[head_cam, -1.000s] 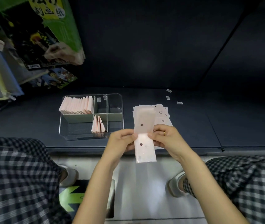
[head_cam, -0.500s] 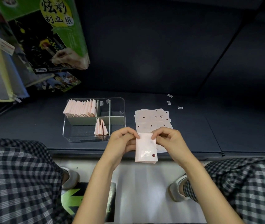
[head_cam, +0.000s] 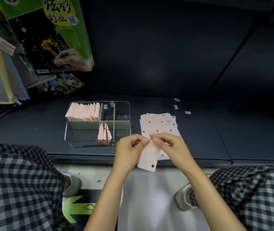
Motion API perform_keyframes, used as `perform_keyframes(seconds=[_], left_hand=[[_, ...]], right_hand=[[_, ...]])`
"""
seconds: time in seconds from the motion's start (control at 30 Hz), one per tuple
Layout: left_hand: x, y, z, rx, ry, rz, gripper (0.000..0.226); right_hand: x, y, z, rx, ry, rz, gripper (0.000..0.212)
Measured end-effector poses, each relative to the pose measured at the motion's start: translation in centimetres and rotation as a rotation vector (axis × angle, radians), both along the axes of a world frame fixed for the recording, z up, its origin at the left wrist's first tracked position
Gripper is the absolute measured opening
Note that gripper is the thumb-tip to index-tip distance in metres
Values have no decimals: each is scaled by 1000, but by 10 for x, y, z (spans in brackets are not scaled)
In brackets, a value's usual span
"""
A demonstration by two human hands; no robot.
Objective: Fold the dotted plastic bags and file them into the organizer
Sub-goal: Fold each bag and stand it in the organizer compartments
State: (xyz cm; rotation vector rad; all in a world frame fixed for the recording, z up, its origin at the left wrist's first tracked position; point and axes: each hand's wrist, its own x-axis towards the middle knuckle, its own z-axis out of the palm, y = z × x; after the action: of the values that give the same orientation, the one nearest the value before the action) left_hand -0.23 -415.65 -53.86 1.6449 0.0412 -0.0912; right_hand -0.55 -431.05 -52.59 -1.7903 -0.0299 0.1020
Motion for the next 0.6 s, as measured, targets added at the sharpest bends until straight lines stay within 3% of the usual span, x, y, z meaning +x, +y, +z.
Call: perform_keyframes(seconds=[0.13,0.27,0.43,0.53,0.6], left_hand=[[-1,1,1,4,-14,-24,23],[0,5,-4,-81,151,-70,4],[3,12,-14,-64,256,-129,12],[6,11,-21,32,201,-13,18],[8,12,-27,217,90,143,13]], right_hand=[[2,1,-4,-97,-44,-50,24],[6,-6,-4,-67,-47,-149,23],[12,-14,-6,26,2,-301,17],[10,-2,-19,-75,-17,-447,9],[7,13,-26,-184,-35,-458,6]])
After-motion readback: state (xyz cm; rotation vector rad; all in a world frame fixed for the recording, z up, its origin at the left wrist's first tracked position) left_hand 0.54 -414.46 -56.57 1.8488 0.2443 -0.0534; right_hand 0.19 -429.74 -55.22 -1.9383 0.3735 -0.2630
